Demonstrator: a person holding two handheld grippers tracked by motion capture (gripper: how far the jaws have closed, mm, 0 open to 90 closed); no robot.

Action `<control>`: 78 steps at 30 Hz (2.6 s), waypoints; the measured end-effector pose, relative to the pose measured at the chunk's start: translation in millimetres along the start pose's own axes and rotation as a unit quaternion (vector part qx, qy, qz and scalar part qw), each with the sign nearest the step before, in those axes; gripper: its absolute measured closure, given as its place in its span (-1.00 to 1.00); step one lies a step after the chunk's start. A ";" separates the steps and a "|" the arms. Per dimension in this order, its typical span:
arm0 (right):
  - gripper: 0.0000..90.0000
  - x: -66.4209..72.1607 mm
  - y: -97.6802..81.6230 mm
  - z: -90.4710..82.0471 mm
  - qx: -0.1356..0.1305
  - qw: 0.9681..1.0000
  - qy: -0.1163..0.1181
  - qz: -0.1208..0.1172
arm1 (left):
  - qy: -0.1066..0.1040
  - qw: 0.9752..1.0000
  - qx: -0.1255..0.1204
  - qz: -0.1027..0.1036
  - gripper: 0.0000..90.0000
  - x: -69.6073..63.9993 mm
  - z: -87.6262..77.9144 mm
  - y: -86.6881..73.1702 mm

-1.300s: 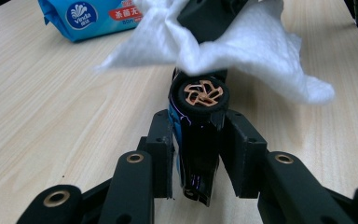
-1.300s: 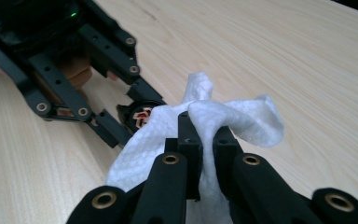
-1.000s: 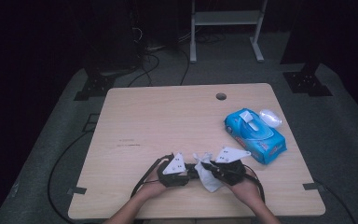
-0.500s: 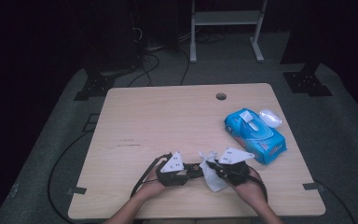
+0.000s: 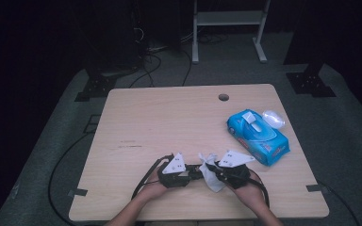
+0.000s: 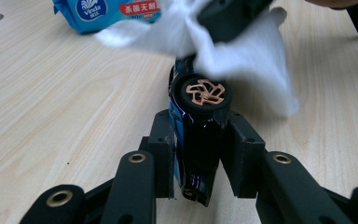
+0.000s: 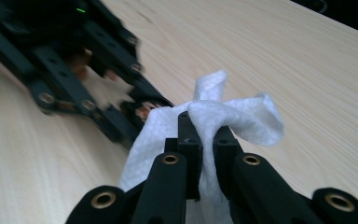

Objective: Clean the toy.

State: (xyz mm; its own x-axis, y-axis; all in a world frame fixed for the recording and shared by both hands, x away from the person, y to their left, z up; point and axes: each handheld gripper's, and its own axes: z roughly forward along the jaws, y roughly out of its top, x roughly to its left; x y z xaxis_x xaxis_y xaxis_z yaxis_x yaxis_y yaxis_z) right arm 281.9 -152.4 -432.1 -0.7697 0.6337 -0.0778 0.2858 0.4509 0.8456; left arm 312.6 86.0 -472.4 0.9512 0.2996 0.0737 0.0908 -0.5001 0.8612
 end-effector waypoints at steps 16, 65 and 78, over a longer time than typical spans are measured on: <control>0.91 13.8 10.6 17.4 -0.016 0.999 0.031 0.012 | 0.005 1.000 0.004 0.008 0.49 -2.1 3.4 2.0; 0.90 -30.1 -14.1 -14.3 -0.018 0.996 -0.042 0.070 | 0.013 1.000 0.026 0.005 0.49 9.3 -11.4 -1.6; 0.90 -22.4 -9.0 -8.1 -0.005 0.998 -0.046 0.039 | 0.011 0.999 0.031 0.002 0.49 11.4 -15.6 -2.8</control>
State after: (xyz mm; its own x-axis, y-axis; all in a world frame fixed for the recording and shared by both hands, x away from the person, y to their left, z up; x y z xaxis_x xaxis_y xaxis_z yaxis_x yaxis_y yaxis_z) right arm 292.0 -175.8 -433.7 -0.6891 0.7222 -0.0601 0.3365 0.3924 0.8561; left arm 318.5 103.6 -466.2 0.9447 0.3159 0.0886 0.1060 -0.5496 0.8287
